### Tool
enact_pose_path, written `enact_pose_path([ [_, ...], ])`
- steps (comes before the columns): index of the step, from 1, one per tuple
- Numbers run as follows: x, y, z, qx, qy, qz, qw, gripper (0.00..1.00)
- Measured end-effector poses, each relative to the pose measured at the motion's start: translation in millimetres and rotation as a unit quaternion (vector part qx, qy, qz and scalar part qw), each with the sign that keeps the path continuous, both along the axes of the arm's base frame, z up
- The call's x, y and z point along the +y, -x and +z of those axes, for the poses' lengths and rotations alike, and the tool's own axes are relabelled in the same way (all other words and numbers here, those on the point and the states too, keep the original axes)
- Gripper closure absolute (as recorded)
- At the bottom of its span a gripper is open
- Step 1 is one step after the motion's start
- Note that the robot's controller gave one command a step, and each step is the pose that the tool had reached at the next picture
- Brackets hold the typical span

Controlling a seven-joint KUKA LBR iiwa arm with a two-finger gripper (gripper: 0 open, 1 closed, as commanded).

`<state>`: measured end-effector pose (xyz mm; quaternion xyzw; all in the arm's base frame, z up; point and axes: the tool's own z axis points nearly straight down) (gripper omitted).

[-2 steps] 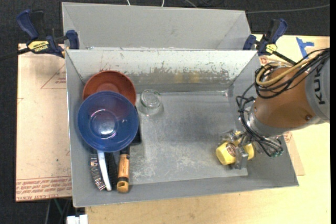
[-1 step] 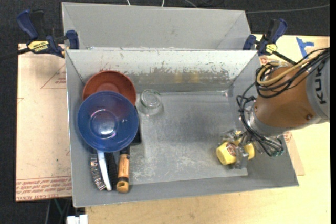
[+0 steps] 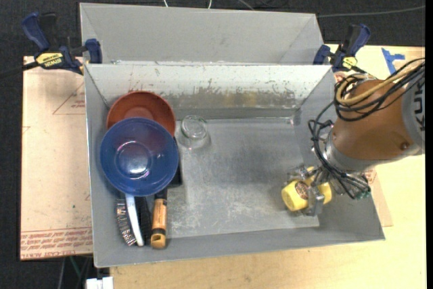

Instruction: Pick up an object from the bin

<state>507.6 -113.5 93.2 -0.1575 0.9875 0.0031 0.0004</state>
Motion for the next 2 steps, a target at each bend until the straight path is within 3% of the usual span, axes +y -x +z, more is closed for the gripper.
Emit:
enact_pose_path([
  [2, 0.3, -1.9, 65.3, -0.0028, 0.000, -0.001, 1.0000, 1.00],
])
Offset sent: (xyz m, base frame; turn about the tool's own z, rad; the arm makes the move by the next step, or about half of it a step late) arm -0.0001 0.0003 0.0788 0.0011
